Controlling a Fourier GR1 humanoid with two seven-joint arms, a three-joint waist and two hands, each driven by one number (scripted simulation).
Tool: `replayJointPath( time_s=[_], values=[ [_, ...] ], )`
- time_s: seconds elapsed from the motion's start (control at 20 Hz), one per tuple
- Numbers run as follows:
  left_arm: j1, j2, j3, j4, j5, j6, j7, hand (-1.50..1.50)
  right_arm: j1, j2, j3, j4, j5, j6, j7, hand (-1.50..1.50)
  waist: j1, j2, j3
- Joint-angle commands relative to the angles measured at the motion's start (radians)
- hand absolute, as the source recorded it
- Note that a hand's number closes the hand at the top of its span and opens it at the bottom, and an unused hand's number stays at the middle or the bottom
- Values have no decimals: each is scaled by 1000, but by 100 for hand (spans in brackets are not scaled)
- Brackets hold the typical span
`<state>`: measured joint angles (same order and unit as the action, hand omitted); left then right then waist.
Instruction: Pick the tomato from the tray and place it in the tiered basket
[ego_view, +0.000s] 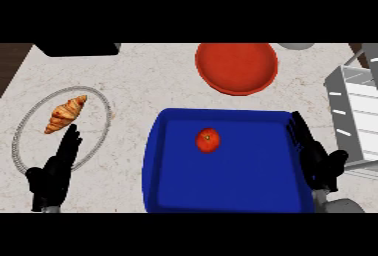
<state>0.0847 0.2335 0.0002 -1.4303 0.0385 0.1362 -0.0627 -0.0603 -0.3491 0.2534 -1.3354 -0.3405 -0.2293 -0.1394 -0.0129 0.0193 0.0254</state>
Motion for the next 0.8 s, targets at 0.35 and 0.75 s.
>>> replayJointPath(
  time_s=[0.35, 0.75],
  values=[
    [-7, 77, 16, 68, 36, -97, 111, 0, -69, 341, -9, 47, -429, 444, -163, 150, 40, -2, -9],
    [-25, 126, 49, 76, 60, -138, 158, 0, -166, 39, 172, 240, 196, 117, -139, -150, 39, -20, -33]
  ],
)
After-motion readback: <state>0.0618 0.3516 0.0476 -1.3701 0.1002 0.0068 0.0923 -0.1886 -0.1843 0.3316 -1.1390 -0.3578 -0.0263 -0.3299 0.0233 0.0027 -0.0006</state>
